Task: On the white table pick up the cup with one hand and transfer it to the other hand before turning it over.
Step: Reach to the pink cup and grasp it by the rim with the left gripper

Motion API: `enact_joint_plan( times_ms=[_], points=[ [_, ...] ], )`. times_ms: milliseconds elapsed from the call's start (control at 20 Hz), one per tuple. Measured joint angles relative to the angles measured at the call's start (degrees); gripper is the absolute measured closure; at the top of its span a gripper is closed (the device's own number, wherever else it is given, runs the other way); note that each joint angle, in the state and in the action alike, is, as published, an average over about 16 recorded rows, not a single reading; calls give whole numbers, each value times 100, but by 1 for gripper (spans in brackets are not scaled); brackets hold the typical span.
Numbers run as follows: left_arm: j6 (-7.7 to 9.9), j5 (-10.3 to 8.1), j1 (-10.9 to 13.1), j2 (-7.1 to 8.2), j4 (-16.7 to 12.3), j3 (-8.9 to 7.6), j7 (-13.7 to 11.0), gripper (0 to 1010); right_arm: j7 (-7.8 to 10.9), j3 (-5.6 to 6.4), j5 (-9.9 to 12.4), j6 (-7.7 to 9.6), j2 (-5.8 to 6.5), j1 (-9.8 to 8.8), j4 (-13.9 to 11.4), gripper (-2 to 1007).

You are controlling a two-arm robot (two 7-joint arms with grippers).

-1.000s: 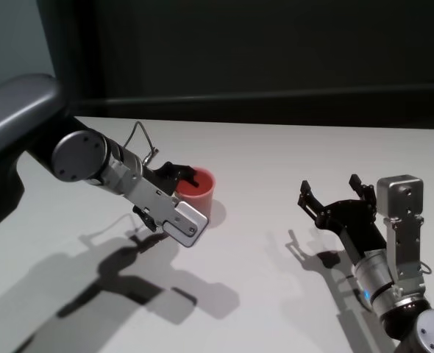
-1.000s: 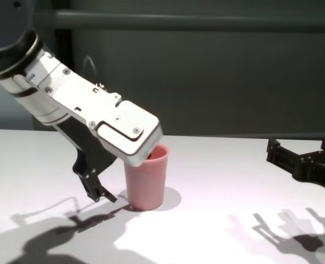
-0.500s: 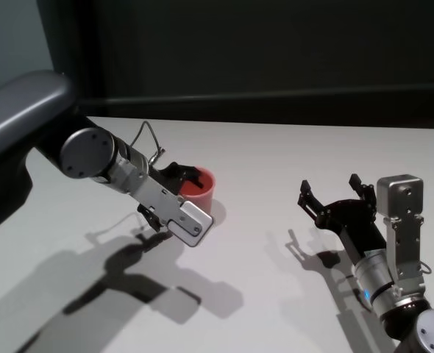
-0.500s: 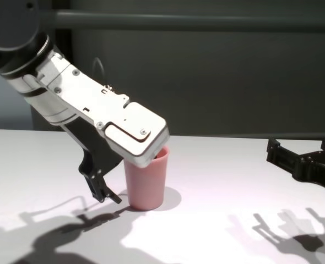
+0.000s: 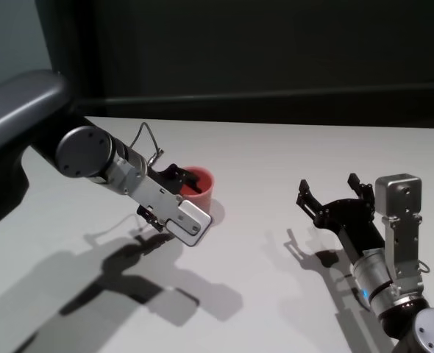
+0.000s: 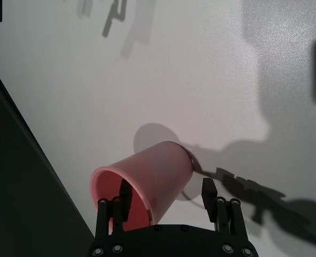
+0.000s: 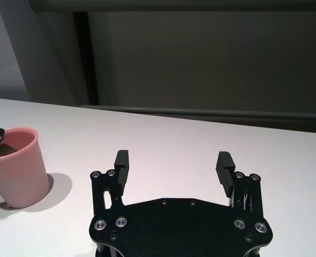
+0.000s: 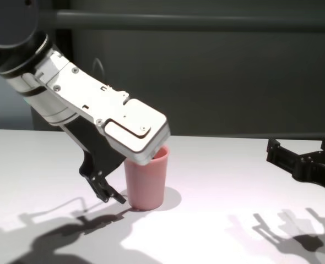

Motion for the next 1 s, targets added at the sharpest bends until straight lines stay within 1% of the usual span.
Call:
enact_joint_plan(
  times_ms=[250, 700, 1000],
  points=[
    [-37, -143, -6, 29, 7, 20, 0, 279, 0, 0, 0, 0, 0, 0, 0, 3],
    [-102, -398, -14, 59, 62, 56, 13, 596, 0, 0, 0, 0, 0, 0, 0, 3],
    [-122, -516, -24, 80, 90, 96, 23, 796, 0, 0, 0, 0, 0, 0, 0, 3]
  ],
)
